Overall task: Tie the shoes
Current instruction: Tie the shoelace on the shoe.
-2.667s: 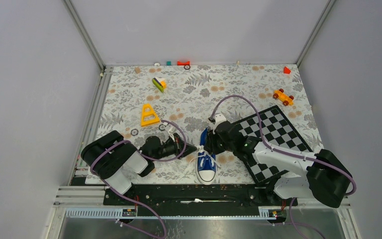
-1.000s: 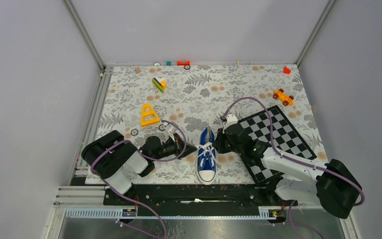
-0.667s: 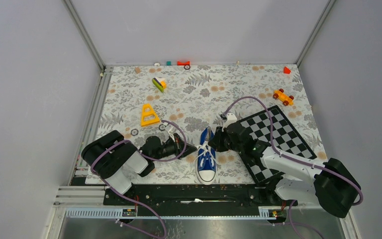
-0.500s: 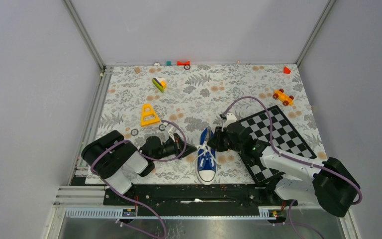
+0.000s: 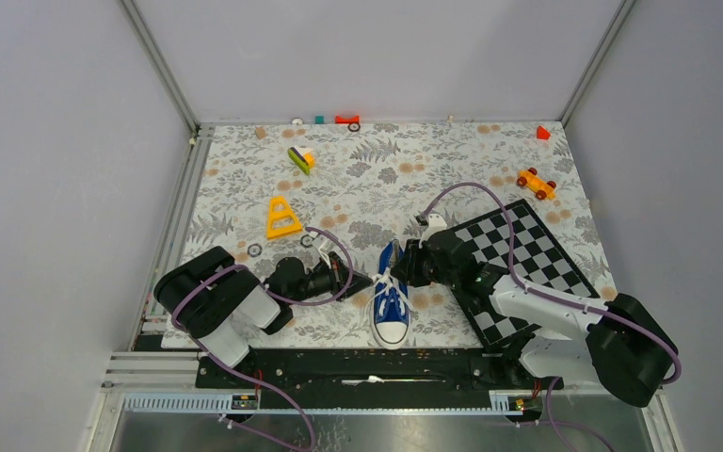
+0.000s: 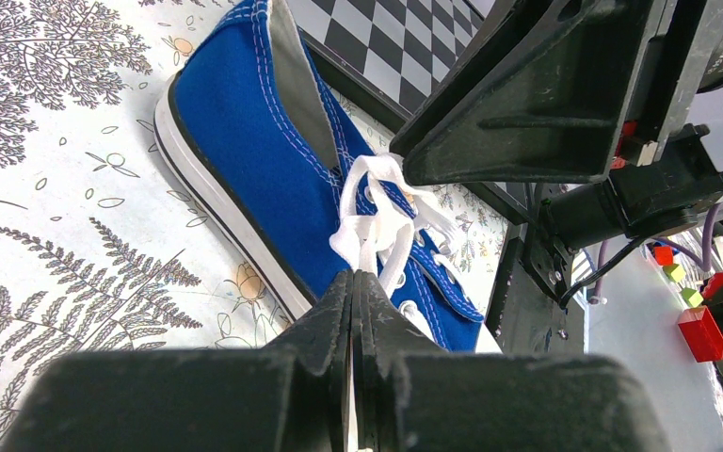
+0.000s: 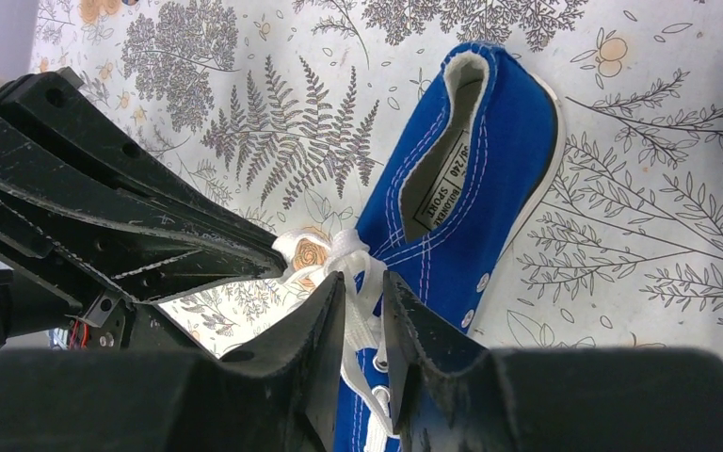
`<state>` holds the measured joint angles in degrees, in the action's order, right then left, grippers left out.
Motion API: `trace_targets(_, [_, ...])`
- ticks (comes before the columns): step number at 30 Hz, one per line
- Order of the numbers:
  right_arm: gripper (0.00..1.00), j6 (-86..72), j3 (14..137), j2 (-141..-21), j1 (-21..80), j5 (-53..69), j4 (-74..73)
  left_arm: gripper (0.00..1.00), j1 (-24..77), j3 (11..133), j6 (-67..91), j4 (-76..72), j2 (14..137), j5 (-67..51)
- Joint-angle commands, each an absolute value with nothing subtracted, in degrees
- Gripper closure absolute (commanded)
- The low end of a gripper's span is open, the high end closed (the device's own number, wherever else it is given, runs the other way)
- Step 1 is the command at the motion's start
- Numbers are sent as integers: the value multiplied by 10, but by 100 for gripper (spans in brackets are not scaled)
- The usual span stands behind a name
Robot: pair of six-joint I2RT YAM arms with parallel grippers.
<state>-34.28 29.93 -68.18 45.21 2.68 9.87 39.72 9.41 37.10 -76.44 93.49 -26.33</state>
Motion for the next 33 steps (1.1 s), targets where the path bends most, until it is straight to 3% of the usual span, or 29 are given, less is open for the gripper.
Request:
trace_targets(1, [72, -350, 320, -686, 446, 29, 130, 100, 395, 103, 363, -800, 930, -274])
trace_targets(10, [66, -357, 330, -709, 443, 45, 138, 100, 395, 103, 362, -802, 932, -276])
trace_targets(13, [70, -360, 330, -711, 442, 43, 140, 100, 395, 103, 362, -802, 933, -276])
trace_targets(16, [90, -362, 329, -713, 441, 41, 142, 100, 395, 103, 363, -803, 933, -276])
trace_targets(19, [100, -365, 326, -711, 439, 38, 146, 100, 395, 102, 362, -803, 933, -276])
trace_targets(33, [100, -353, 303, -664, 436, 4, 125, 100, 394, 83, 360, -806, 917, -258])
